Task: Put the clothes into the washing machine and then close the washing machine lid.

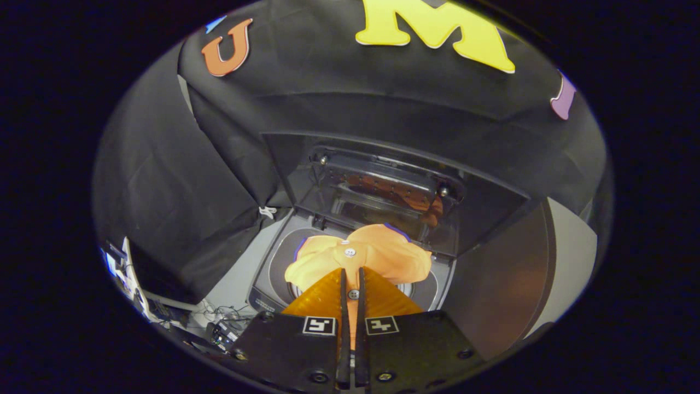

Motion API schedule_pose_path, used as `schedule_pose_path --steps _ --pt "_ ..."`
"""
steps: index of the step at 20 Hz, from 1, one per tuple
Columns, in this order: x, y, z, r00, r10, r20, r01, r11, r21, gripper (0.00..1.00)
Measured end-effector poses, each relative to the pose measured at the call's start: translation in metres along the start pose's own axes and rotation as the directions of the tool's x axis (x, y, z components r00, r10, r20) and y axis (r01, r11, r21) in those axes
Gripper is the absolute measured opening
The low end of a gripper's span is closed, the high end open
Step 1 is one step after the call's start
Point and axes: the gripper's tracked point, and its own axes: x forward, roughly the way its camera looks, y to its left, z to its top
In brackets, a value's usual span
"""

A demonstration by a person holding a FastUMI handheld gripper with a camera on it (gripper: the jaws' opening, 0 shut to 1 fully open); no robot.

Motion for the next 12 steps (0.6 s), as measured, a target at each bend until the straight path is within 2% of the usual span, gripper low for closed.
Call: schedule_pose_path --steps 12 --pt "0.068 -0.005 -0.032 0.998 -0.052 -0.023 0.054 0.995 0.085 0.07"
